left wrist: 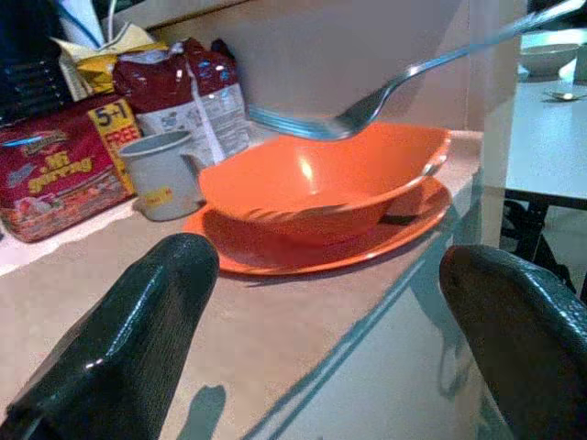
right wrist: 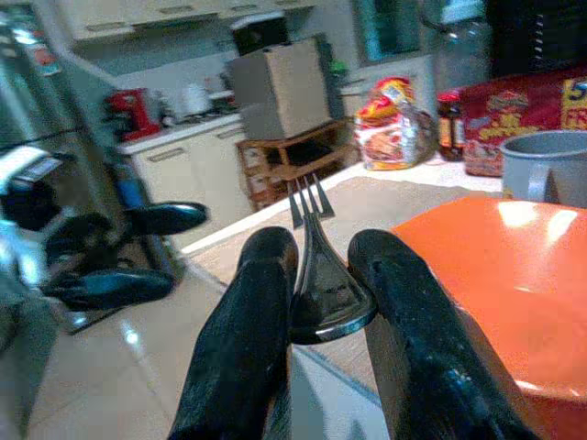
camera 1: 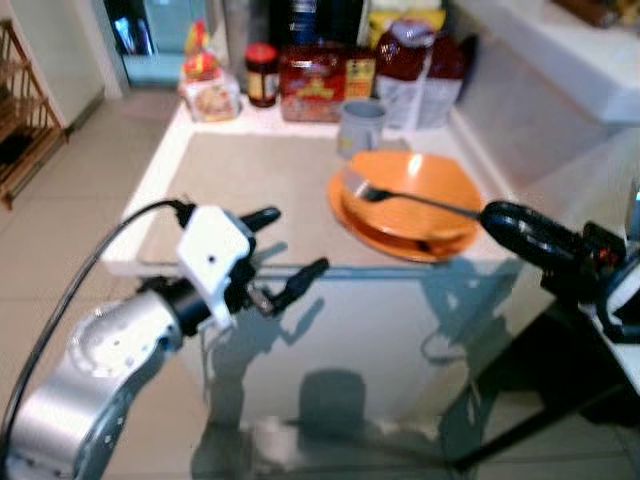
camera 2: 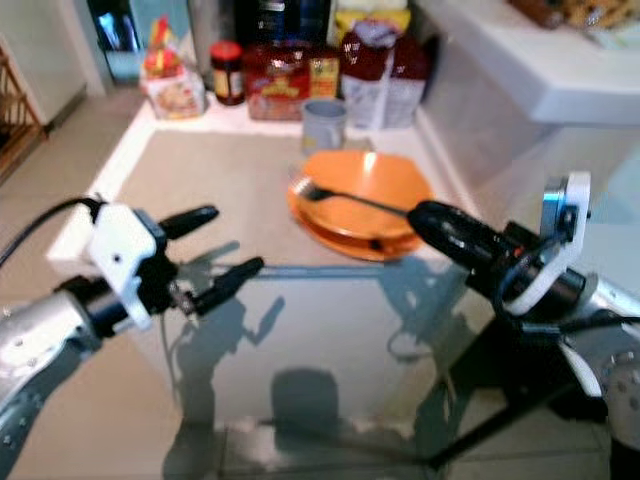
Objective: Setting the table
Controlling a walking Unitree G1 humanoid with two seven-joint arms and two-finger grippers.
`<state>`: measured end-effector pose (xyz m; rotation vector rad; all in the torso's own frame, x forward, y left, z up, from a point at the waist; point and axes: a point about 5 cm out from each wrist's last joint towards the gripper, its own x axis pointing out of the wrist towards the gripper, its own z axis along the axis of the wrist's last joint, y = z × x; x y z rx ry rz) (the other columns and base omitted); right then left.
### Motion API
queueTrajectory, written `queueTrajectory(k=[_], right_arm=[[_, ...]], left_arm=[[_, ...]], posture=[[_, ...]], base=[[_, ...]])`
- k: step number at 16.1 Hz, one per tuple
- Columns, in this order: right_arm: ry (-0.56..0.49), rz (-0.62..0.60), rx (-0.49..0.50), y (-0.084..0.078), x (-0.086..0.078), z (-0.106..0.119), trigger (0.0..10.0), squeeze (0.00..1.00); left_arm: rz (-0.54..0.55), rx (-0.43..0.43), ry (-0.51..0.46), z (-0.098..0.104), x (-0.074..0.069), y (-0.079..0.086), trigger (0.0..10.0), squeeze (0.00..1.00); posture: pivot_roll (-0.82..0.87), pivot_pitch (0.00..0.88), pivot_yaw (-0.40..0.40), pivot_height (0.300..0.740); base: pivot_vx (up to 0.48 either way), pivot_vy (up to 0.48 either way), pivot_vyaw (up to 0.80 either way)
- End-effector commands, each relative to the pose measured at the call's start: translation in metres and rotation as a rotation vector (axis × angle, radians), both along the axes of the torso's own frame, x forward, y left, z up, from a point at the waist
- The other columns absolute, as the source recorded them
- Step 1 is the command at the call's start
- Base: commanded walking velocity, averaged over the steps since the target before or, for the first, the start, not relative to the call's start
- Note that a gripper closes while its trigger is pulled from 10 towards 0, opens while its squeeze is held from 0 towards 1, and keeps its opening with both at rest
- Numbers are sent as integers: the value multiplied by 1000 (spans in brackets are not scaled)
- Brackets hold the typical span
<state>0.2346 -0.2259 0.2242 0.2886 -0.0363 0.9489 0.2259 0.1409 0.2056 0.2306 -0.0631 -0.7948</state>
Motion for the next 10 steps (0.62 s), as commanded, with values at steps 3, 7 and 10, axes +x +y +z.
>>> queueTrajectory(k=[3, 7, 10], right_arm=[[10, 36, 5, 1, -3, 3, 10000, 0], [33, 40, -8, 1, -6, 0, 10000, 0], [44, 26, -26, 1, -7, -5, 10000, 0]], left_arm=[[-36, 2, -17, 2, -7, -3, 10000, 0], [-46, 7, -13, 1, -7, -2, 10000, 0], [-48, 6, -20, 1, -5, -4, 10000, 0]], posture=[[69, 4, -38, 740], [66, 1, -33, 740], [64, 0, -29, 740]], base=[[0, -480, 0], [0, -480, 0], [0, -480, 0]])
